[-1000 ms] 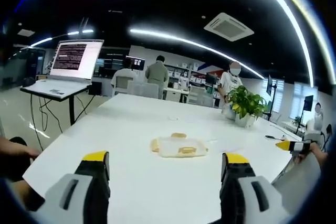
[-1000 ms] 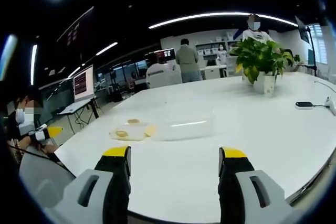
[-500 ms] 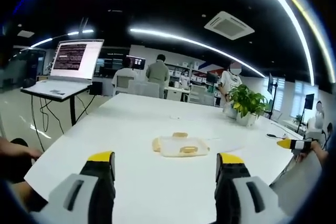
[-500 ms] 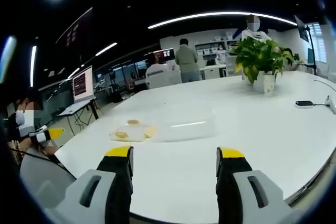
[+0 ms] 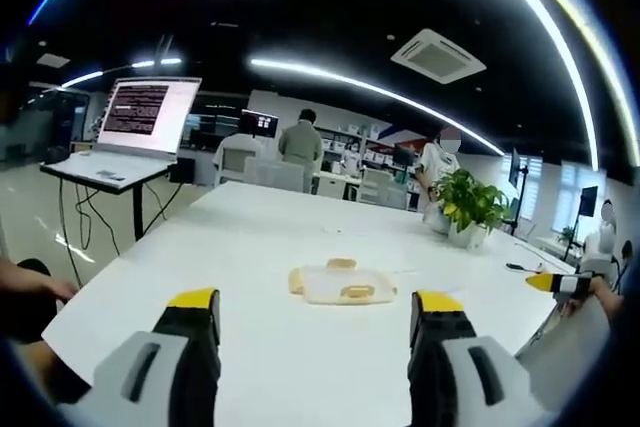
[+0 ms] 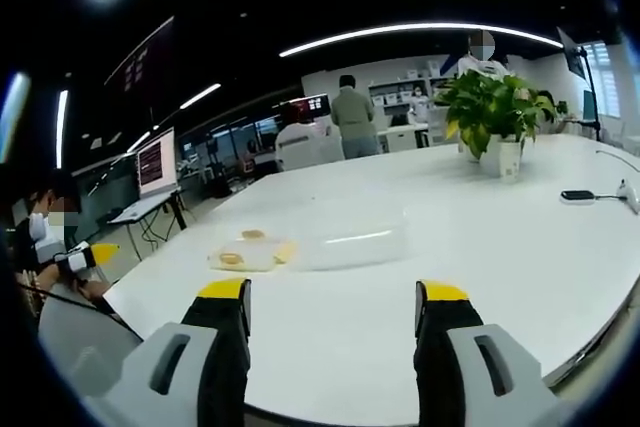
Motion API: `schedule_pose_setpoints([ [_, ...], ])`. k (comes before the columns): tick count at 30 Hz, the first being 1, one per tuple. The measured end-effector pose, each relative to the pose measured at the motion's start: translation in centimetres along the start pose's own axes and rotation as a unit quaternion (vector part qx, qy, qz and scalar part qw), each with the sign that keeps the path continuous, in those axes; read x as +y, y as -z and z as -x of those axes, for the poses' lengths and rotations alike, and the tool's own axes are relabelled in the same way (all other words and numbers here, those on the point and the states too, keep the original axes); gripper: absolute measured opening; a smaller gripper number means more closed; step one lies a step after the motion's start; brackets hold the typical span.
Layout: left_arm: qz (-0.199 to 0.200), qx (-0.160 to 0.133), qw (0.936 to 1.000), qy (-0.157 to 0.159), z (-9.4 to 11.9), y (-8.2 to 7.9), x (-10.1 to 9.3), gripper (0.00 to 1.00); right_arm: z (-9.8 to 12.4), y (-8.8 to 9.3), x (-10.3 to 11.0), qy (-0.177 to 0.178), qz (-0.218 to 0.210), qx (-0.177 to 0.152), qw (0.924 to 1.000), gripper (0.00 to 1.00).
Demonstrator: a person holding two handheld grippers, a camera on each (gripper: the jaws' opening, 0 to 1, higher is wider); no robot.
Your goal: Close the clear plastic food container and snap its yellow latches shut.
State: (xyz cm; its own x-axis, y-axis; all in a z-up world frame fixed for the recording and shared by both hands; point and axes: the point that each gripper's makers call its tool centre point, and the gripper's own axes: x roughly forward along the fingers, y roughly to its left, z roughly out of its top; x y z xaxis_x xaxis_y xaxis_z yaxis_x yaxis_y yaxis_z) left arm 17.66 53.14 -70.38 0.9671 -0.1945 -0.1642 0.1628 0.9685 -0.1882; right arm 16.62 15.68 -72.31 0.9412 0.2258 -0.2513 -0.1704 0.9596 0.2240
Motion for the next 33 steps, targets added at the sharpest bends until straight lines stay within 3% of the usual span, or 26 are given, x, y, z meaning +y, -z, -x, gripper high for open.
schedule_pose_setpoints([
  [8, -0.003, 0.005, 1.0000, -0.001, -0.1, 0.2, 0.1, 0.76, -0.1, 0.1, 0.0, 0.000, 0.000, 0.004, 1.0000, 0.65],
  [30, -0.003, -0.013, 0.9999, 0.006, 0.0, -0.4, 0.0, 0.72, -0.3, 0.3, 0.1, -0.007, 0.008, 0.011, 0.9999, 0.63],
  [33, 0.009, -0.029, 0.9995, -0.001, 0.1, -0.9, 0.3, 0.72, -0.2, 0.2, -0.1, -0.003, 0.004, 0.009, 0.9999, 0.63],
])
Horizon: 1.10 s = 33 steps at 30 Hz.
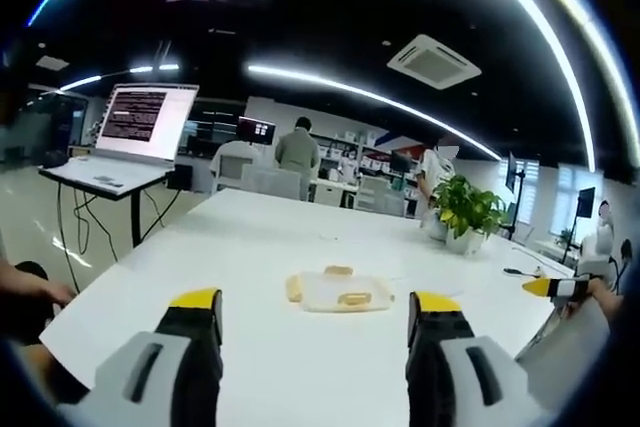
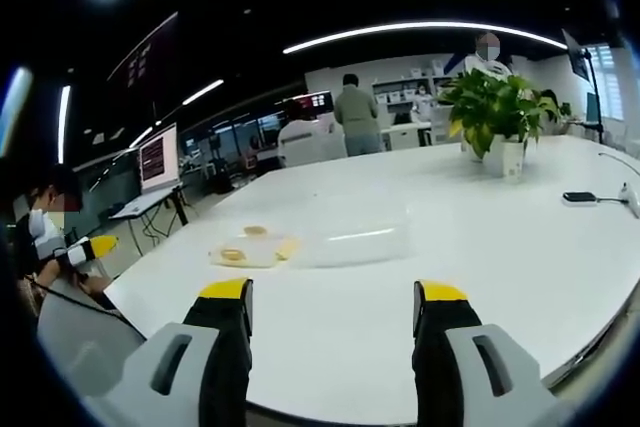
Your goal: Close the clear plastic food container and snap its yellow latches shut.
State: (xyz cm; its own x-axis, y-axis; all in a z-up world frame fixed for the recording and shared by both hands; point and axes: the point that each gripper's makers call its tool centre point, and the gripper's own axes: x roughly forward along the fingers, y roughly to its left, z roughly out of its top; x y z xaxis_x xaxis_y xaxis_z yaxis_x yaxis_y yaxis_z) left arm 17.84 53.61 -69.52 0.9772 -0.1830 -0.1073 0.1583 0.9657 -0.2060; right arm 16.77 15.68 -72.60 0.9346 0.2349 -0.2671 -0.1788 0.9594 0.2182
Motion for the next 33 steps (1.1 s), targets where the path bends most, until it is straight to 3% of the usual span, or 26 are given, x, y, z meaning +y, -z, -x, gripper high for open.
schedule_pose_setpoints([
  [19, -0.024, 0.036, 0.9989, 0.020, -0.8, 1.2, -0.3, 0.72, 0.0, -0.1, -0.5, 0.019, -0.017, -0.006, 0.9997, 0.64],
  [24, -0.021, 0.042, 0.9984, 0.033, -0.8, 1.3, -0.7, 0.73, -0.3, 0.2, 0.8, -0.009, 0.014, 0.012, 0.9998, 0.64],
  [27, -0.030, 0.044, 0.9982, 0.027, -0.8, 1.3, -0.6, 0.79, -0.4, 0.1, 0.8, -0.003, 0.026, 0.013, 0.9996, 0.63],
  [32, -0.035, 0.063, 0.9970, 0.027, -0.9, 1.7, -0.7, 0.81, -1.0, 0.2, 0.5, -0.005, 0.066, 0.044, 0.9968, 0.64],
  [33, -0.040, 0.069, 0.9963, 0.032, -1.0, 1.8, -0.8, 0.82, -1.2, 0.1, 0.4, -0.010, 0.090, 0.048, 0.9948, 0.64],
])
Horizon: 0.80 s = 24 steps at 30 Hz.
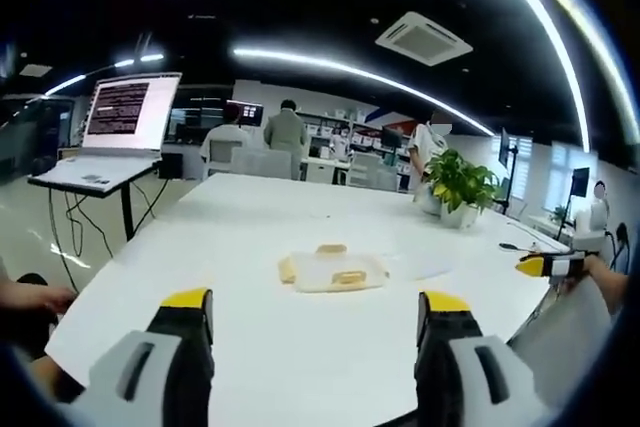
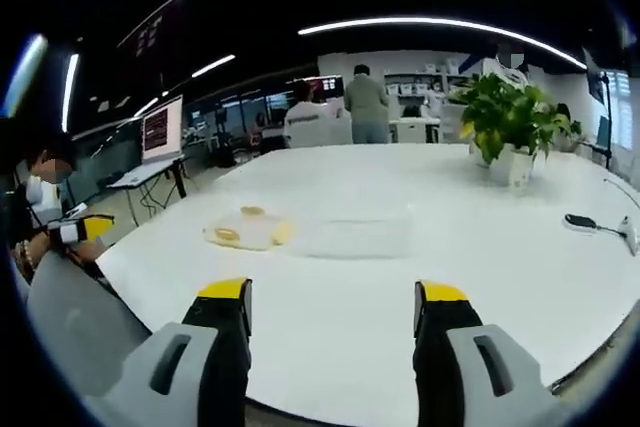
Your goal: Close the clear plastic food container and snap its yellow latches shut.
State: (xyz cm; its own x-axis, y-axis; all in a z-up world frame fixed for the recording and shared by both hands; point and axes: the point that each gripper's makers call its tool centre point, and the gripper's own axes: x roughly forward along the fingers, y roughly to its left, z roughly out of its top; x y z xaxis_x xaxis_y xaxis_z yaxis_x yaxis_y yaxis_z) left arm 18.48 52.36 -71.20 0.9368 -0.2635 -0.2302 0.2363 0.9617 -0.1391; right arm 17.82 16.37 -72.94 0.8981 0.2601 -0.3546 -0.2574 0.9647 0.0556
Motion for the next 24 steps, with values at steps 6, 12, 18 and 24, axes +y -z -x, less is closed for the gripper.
schedule_pose_setpoints([
  [6, 0.004, 0.018, 0.9997, 0.013, -1.2, -0.4, 0.9, 0.98, -1.8, -0.1, 1.2, -0.050, 0.081, 0.037, 0.9948, 0.65],
  [12, 0.001, 0.036, 0.9984, 0.044, -4.0, -1.0, 1.2, 0.97, -3.2, -1.3, 0.5, -0.052, 0.122, 0.033, 0.9906, 0.63],
  [18, -0.029, 0.049, 0.9930, 0.103, -6.8, -1.3, 0.0, 0.94, -5.9, -2.6, -0.7, -0.051, 0.135, 0.040, 0.9887, 0.63],
  [24, -0.149, 0.085, 0.9802, 0.099, -8.9, -1.0, 1.3, 0.91, -9.2, -5.4, 0.7, -0.089, 0.185, 0.023, 0.9785, 0.61],
])
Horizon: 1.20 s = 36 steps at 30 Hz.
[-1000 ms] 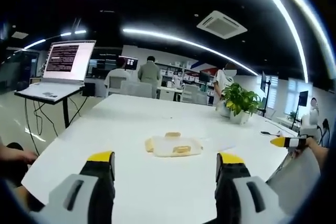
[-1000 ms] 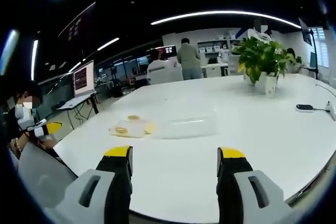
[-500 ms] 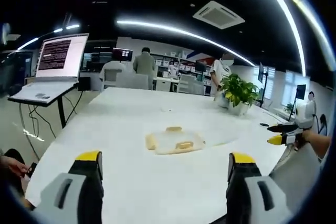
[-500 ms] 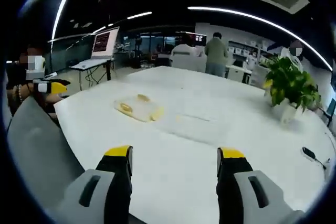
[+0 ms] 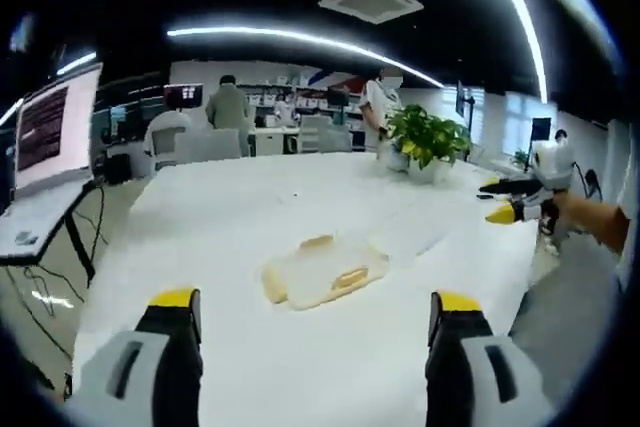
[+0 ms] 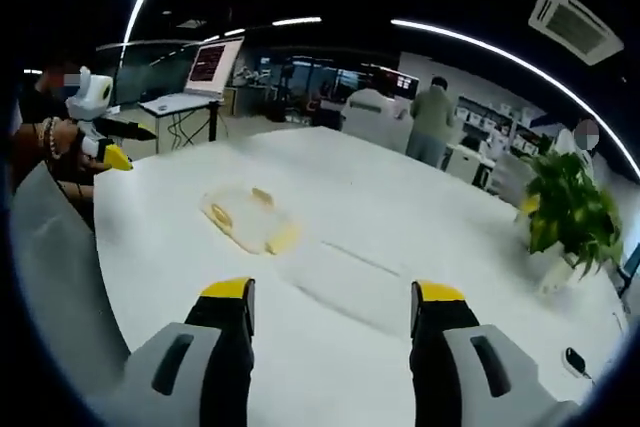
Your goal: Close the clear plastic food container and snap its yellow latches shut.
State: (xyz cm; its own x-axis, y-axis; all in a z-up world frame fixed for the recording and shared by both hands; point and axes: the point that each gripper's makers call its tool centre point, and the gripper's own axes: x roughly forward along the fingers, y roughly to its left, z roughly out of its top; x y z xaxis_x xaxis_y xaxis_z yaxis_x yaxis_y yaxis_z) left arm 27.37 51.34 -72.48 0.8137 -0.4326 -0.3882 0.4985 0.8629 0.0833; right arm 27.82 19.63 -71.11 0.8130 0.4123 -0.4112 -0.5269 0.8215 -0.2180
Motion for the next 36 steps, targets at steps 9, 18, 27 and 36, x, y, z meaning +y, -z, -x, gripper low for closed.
schedule_pose_setpoints([
  [9, -0.107, 0.037, 0.9929, 0.036, -3.9, -0.9, 0.7, 0.85, -4.1, -2.9, 0.4, -0.040, 0.099, 0.004, 0.9943, 0.58],
  [18, -0.223, 0.094, 0.9664, 0.088, -7.5, -1.3, 0.9, 0.81, -8.3, -4.3, 2.0, -0.101, 0.211, 0.033, 0.9718, 0.59],
  [27, -0.303, 0.144, 0.9339, 0.124, -11.2, 0.3, 2.3, 0.79, -11.9, -2.9, 4.5, -0.177, 0.284, 0.083, 0.9386, 0.58],
  [36, -0.374, 0.199, 0.8881, 0.178, -12.7, 2.7, 2.6, 0.79, -14.6, 0.7, 7.3, -0.260, 0.338, 0.144, 0.8927, 0.57],
])
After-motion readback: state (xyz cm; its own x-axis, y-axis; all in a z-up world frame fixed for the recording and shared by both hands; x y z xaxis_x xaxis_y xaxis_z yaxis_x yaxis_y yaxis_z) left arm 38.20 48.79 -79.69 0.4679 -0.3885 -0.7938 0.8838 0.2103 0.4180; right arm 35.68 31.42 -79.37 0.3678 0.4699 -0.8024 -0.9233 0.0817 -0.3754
